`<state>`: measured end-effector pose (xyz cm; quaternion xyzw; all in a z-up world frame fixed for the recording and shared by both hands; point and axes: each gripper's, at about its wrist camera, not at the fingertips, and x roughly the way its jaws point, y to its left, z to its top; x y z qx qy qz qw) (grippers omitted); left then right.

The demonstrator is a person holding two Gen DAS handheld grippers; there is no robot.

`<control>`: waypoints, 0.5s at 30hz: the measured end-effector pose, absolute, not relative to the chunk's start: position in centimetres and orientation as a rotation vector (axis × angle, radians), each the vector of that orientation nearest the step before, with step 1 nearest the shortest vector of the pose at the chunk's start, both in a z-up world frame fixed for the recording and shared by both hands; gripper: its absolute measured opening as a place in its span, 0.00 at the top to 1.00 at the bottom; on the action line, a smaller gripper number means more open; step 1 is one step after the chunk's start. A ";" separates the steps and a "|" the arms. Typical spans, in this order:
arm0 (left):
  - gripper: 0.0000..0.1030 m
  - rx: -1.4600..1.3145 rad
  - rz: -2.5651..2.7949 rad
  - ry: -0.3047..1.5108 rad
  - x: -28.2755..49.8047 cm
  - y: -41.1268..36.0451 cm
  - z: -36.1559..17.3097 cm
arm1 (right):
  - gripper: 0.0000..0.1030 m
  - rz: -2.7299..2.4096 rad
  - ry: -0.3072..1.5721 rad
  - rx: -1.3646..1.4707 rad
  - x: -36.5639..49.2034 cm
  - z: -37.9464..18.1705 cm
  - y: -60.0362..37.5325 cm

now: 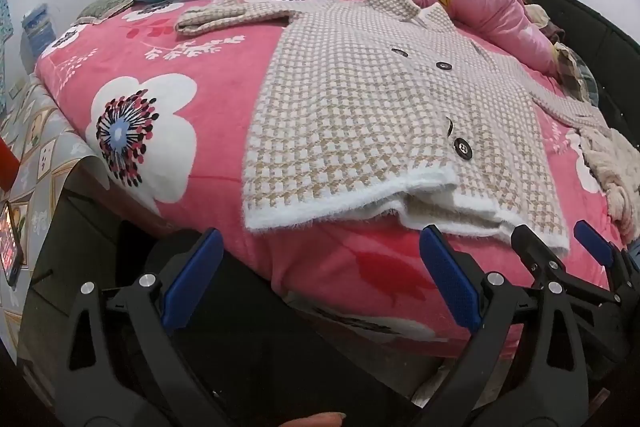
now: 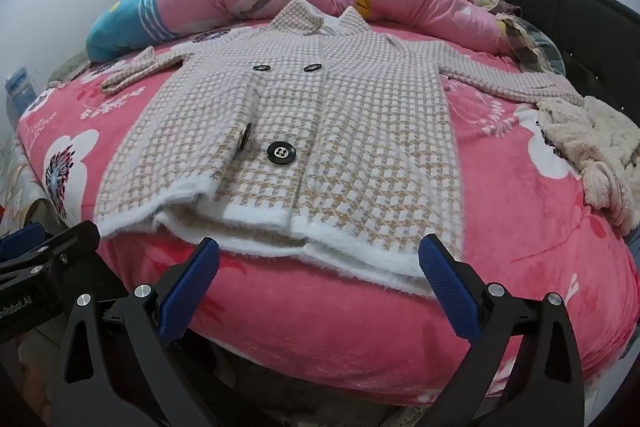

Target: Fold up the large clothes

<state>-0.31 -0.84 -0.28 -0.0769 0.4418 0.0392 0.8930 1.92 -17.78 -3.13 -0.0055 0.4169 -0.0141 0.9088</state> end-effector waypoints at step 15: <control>0.08 -0.156 0.080 0.916 0.0 -0.9 -0.2 | 0.06 -0.028 0.859 -0.009 2.0 -3.3 -18.1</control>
